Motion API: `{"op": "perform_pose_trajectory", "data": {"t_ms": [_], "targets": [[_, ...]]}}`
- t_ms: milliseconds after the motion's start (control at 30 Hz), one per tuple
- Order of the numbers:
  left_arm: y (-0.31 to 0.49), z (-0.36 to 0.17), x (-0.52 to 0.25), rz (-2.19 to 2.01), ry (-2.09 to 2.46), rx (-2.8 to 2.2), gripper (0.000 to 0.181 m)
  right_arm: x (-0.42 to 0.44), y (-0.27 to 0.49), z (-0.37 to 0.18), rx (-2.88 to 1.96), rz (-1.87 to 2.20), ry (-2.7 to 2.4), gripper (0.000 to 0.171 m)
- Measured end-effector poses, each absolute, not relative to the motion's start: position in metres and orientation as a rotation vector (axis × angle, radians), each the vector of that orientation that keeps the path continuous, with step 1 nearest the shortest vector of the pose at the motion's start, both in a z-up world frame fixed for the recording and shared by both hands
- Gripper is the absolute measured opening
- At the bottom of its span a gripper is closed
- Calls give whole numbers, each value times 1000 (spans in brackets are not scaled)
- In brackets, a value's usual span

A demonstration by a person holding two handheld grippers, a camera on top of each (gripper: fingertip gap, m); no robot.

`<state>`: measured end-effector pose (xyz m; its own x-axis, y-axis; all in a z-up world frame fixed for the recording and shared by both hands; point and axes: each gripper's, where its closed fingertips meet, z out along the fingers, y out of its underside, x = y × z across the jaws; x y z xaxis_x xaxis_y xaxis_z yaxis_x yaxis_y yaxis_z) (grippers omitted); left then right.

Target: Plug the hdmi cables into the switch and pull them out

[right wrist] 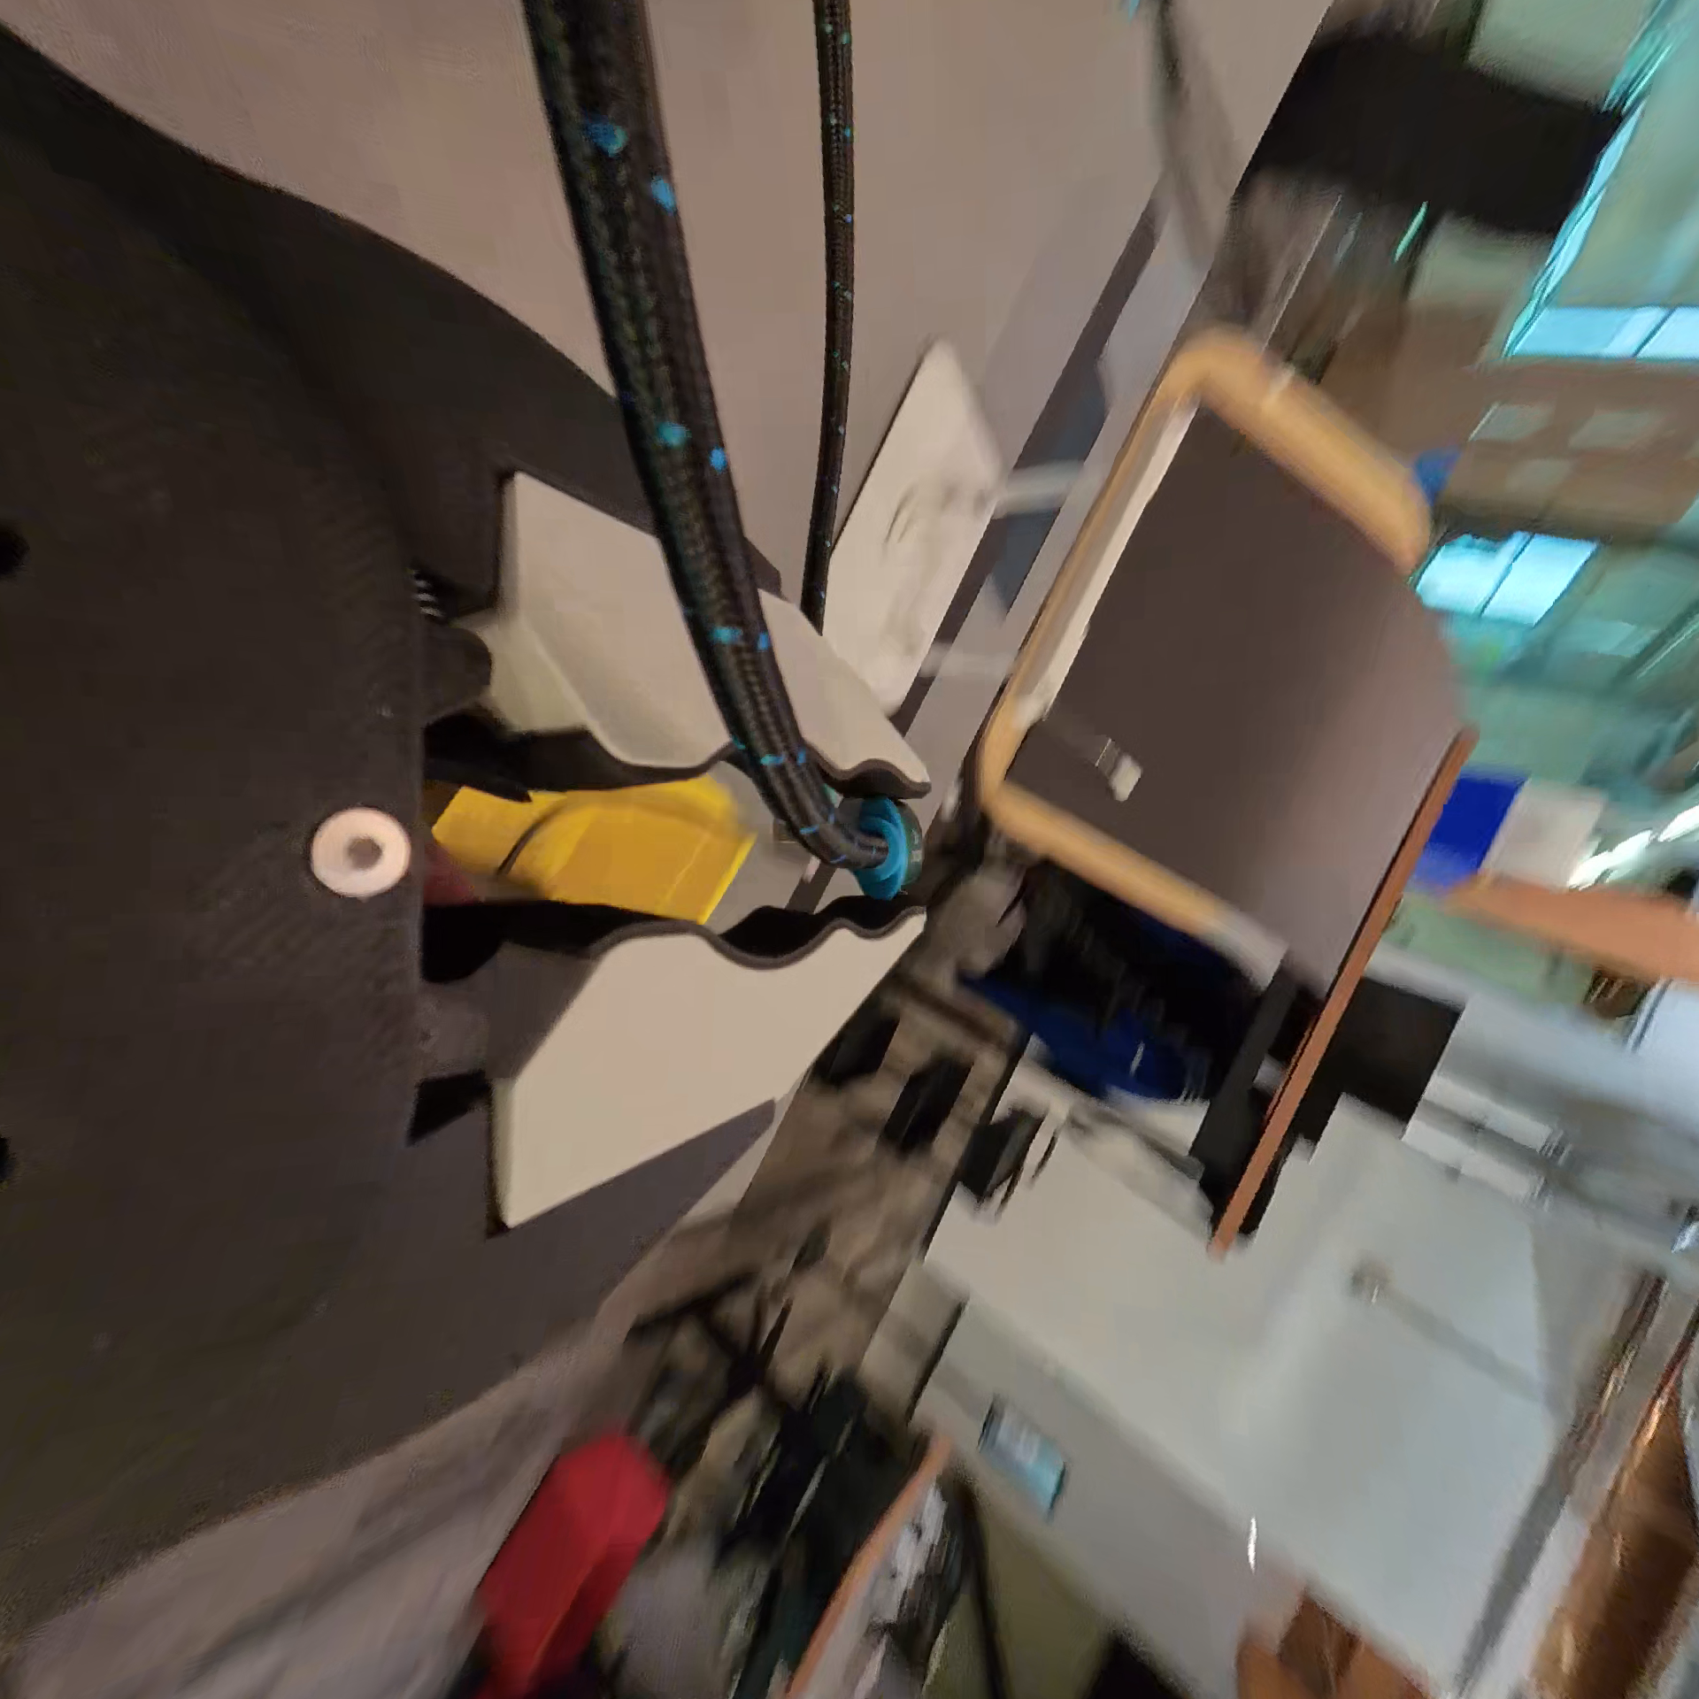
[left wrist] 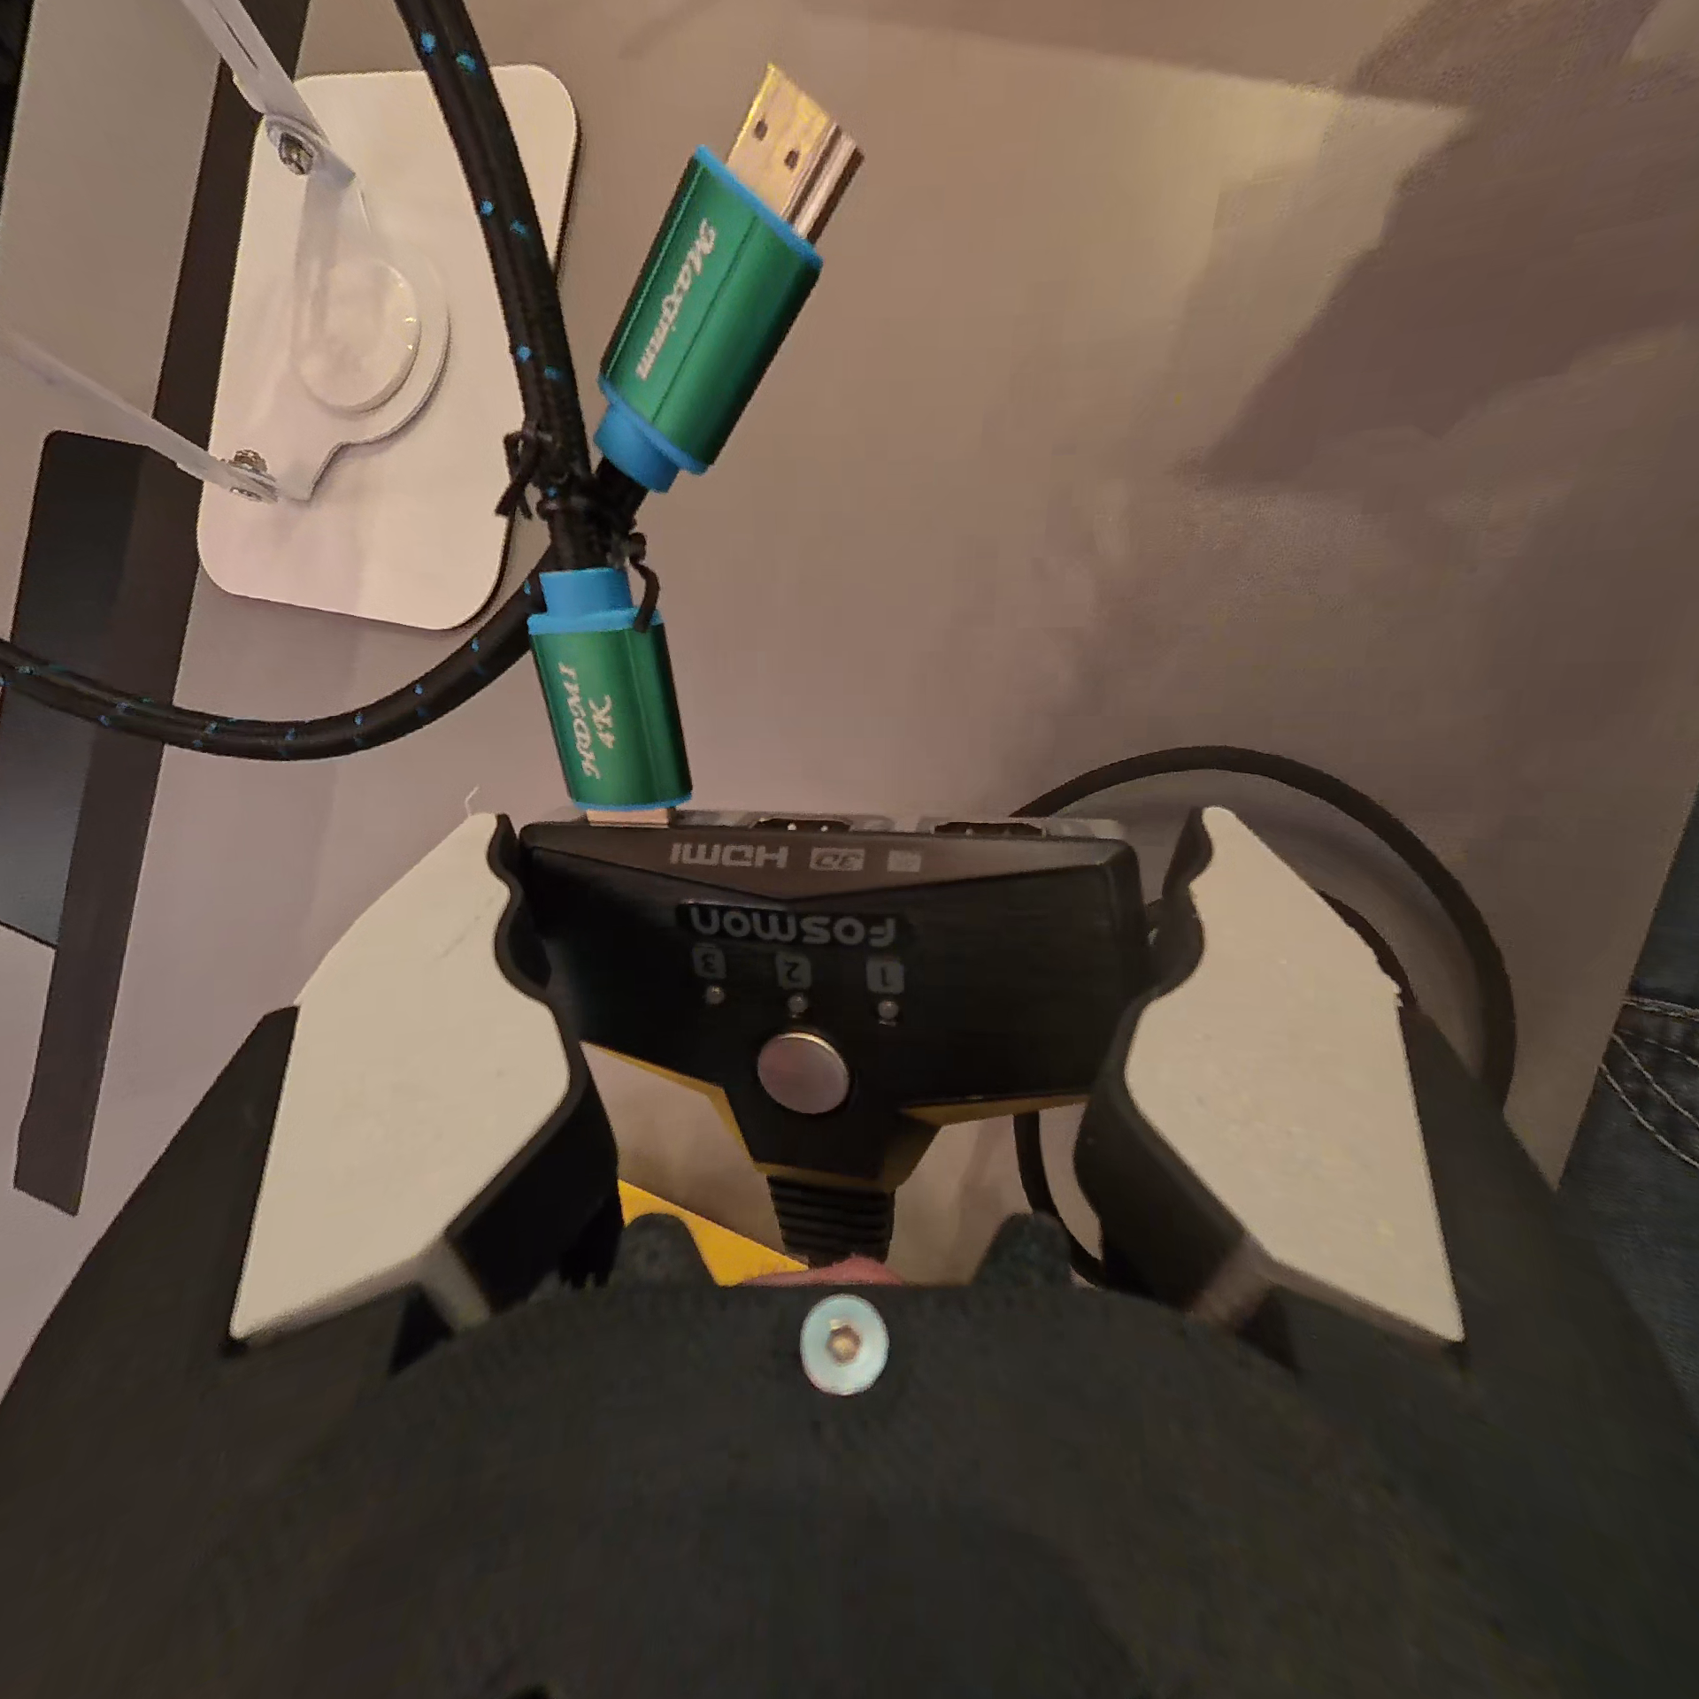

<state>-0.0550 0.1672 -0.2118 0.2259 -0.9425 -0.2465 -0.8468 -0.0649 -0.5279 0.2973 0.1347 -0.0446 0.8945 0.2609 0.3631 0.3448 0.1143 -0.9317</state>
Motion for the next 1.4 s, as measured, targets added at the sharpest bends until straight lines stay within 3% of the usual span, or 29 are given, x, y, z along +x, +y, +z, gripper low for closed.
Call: {"op": "perform_pose_trajectory", "data": {"t_ms": [233, 600, 767, 967, 1200, 1400], "targets": [[163, -218, -53, -187, 1674, -1934, 127, 424, 133, -96, -1672, -472, -312, 19], [160, -222, -55, -173, 1697, -1944, 128, 455, 126, -213, -2095, -788, -524, 20], [158, -225, -55, -169, 1707, -1942, 128, 465, 103, -249, -2335, -825, -687, 39], [155, -227, -57, -168, 1711, -1943, 128, 461, 86, -255, -2392, -819, -859, 43], [154, -231, -57, -154, 1729, -1950, 128, 457, 59, -273, -2553, -740, -996, 67], [153, -232, -57, -153, 1735, -1953, 128, 455, 41, -272, -2620, -683, -1151, 65]]}}
